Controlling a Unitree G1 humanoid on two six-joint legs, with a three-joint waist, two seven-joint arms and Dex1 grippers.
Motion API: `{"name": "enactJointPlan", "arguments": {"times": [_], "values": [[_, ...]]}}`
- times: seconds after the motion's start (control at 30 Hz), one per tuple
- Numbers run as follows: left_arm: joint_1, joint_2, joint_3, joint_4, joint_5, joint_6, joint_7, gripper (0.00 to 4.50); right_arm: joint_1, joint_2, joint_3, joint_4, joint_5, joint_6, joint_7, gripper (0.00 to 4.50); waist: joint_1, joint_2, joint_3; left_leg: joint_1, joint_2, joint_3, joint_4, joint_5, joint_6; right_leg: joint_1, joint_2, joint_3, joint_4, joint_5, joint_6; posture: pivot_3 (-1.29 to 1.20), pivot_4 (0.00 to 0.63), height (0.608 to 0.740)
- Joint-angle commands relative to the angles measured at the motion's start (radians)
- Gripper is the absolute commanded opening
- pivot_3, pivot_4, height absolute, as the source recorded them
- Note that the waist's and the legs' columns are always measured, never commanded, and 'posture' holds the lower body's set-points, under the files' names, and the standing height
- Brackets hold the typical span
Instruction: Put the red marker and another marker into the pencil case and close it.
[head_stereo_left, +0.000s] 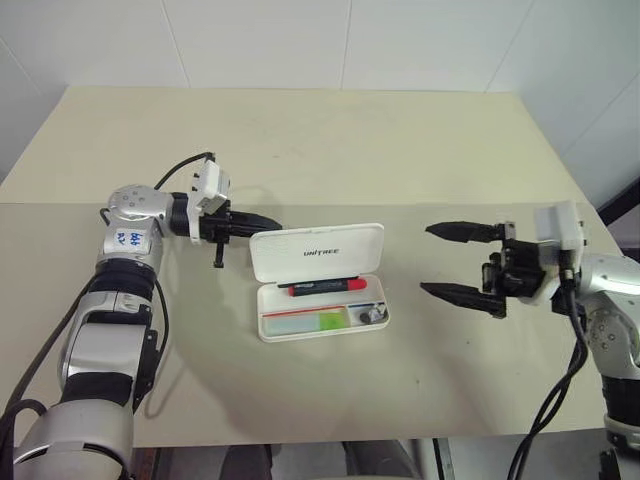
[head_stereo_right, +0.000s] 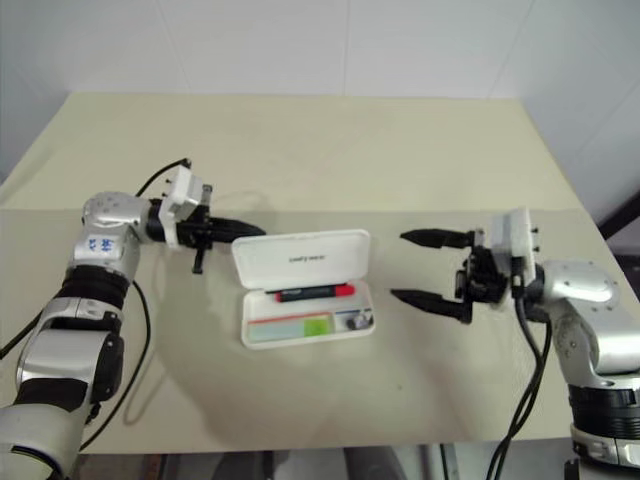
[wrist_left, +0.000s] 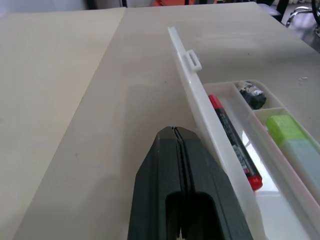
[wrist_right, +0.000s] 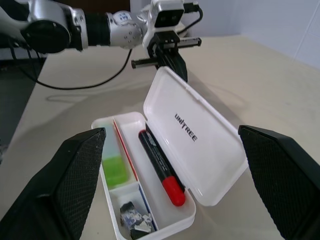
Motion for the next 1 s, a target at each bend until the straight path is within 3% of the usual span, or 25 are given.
{"name": "enactJointPlan", "arguments": {"times": [0.03,0.27,0.43,0.67,1.0], "values": [[0.027,0.013,-0.028,-0.138,-0.057,0.049,-0.112,0.03,-0.001,-0.029,-0.041,0.01,0.015,-0.01,0.027,4.5,-0.001,0.0,0.0,0.0,0.0,0.0,0.0,0.0,0.0,0.0,0.0,0.0,0.0,0.0,0.0,0.0,0.15,0.74],[0.122,0.05,-0.101,-0.377,-0.138,0.149,-0.112,0.03,-0.007,-0.029,-0.04,-0.001,0.03,-0.003,0.039,4.5,-0.002,0.0,0.0,0.0,0.0,0.0,0.001,0.0,0.0,0.0,0.0,0.0,0.002,0.0,0.0,0.0,0.15,0.74],[0.16,0.09,-0.161,-0.451,-0.15,0.14,-0.112,0.03,-0.009,-0.021,-0.046,-0.007,0.062,0.001,0.057,4.5,0.0,0.0,0.0,0.0,0.0,-0.001,0.004,0.0,0.0,0.0,0.0,0.0,0.003,0.0,0.0,0.0,0.15,0.74],[0.181,0.106,-0.229,-0.447,-0.08,0.033,-0.112,0.03,-0.028,-0.027,-0.053,-0.011,0.108,0.028,0.065,4.5,-0.001,0.0,0.0,0.0,0.0,0.0,0.005,0.0,0.0,0.001,0.0,0.0,0.003,0.0,0.0,0.0,0.15,0.74],[0.155,0.069,-0.292,-0.325,0.049,-0.209,-0.09,0.03,-0.035,-0.022,-0.015,-0.001,0.046,0.008,0.056,4.5,0.0,0.0,0.0,0.0,0.0,0.0,0.005,0.0,0.0,0.001,0.0,0.0,0.003,0.0,0.0,0.0,0.15,0.74]]}}
